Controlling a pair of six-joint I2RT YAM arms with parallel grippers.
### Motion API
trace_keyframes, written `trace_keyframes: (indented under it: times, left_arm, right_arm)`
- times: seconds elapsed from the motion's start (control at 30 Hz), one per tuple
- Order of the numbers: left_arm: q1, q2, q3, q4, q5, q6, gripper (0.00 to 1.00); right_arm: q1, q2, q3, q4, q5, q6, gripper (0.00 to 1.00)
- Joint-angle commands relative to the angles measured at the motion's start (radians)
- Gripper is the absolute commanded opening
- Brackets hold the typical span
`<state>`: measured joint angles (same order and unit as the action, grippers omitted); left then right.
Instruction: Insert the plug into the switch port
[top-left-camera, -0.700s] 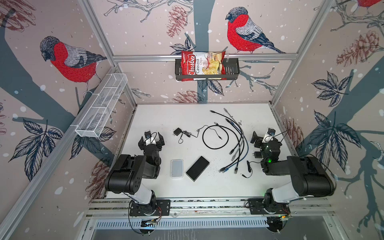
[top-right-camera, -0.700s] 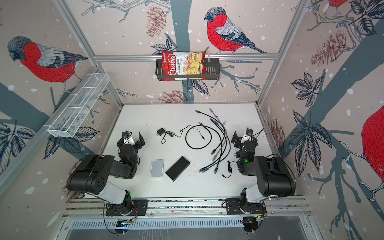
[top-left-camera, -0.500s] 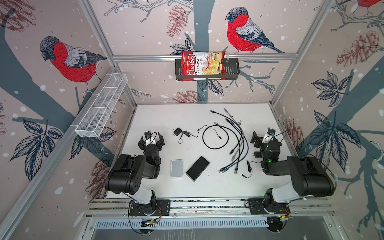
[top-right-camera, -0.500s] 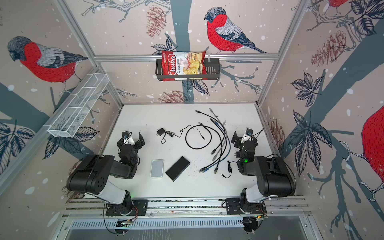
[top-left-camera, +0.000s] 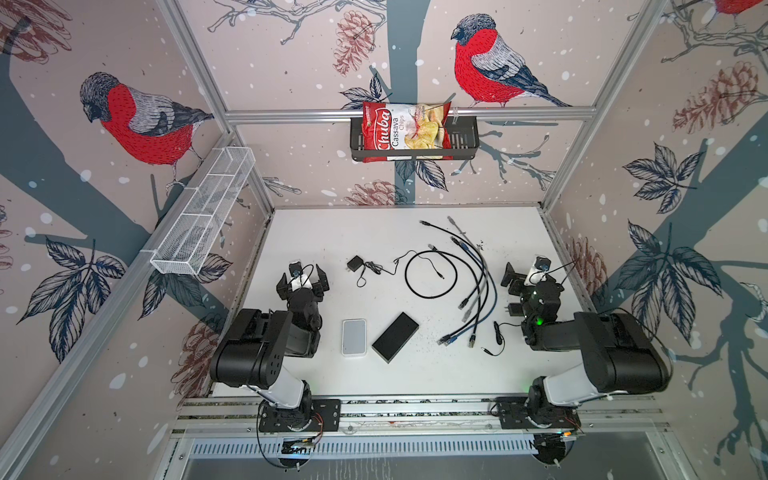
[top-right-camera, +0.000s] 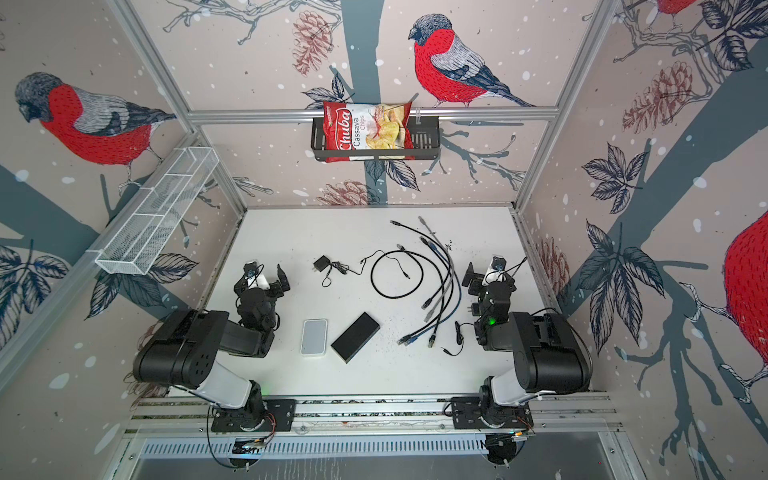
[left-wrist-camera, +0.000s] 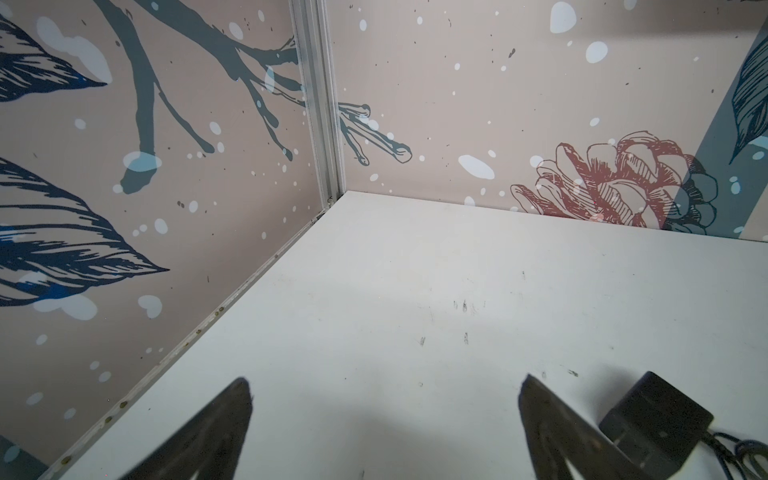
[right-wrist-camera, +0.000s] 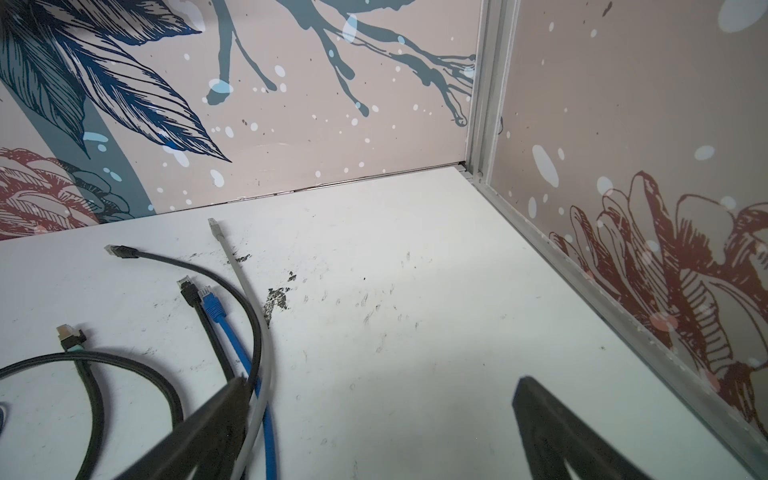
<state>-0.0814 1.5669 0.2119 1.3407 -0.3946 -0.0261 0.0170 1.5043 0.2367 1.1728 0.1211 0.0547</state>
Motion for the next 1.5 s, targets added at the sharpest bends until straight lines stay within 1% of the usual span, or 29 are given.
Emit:
trace_keyframes:
  times: [0.0, 0.83, 0.9, 0.93, 1.03, 1.13, 1.17, 1.23, 1.33, 1.4, 1.47]
  left_arm:
    - [-0.001, 0.001, 0.005, 0.017, -0.004, 0.000, 0.98]
    - [-0.001, -0.001, 0.003, 0.021, -0.003, 0.002, 0.98]
    - [-0.001, -0.001, 0.001, 0.026, -0.004, 0.002, 0.98]
    - [-0.001, -0.003, -0.002, 0.029, -0.005, 0.001, 0.98]
    - [-0.003, -0.021, -0.003, 0.015, -0.017, -0.003, 0.98]
    - [-0.005, -0.050, -0.003, -0.014, 0.001, 0.004, 0.98]
    - [-0.011, -0.049, -0.005, -0.001, 0.002, 0.020, 0.98]
    - [-0.044, -0.070, 0.021, -0.057, -0.071, 0.038, 0.98]
    - [-0.075, -0.117, 0.120, -0.298, -0.135, 0.055, 0.98]
    - [-0.085, -0.136, 0.188, -0.445, -0.144, 0.045, 0.98]
    - [-0.097, -0.157, 0.235, -0.543, -0.149, 0.037, 0.98]
  right_arm:
    - [-0.002, -0.004, 0.000, 0.018, -0.008, 0.008, 1.00]
    - [-0.003, -0.007, -0.003, 0.022, -0.009, 0.008, 0.99]
    - [0.000, -0.007, -0.003, 0.024, -0.001, 0.007, 1.00]
    - [0.003, -0.011, 0.004, 0.011, 0.022, 0.013, 0.99]
    - [0.004, -0.042, 0.024, -0.053, 0.045, 0.023, 1.00]
    - [0.013, -0.093, 0.029, -0.102, 0.066, 0.025, 1.00]
    - [0.016, -0.121, 0.043, -0.164, 0.079, 0.032, 0.99]
    - [0.016, -0.161, 0.102, -0.328, 0.105, 0.078, 0.99]
    - [0.018, -0.176, 0.217, -0.564, 0.127, 0.122, 1.00]
    - [0.021, -0.184, 0.250, -0.629, 0.129, 0.145, 0.99]
    - [0.026, -0.194, 0.282, -0.697, 0.138, 0.183, 0.97]
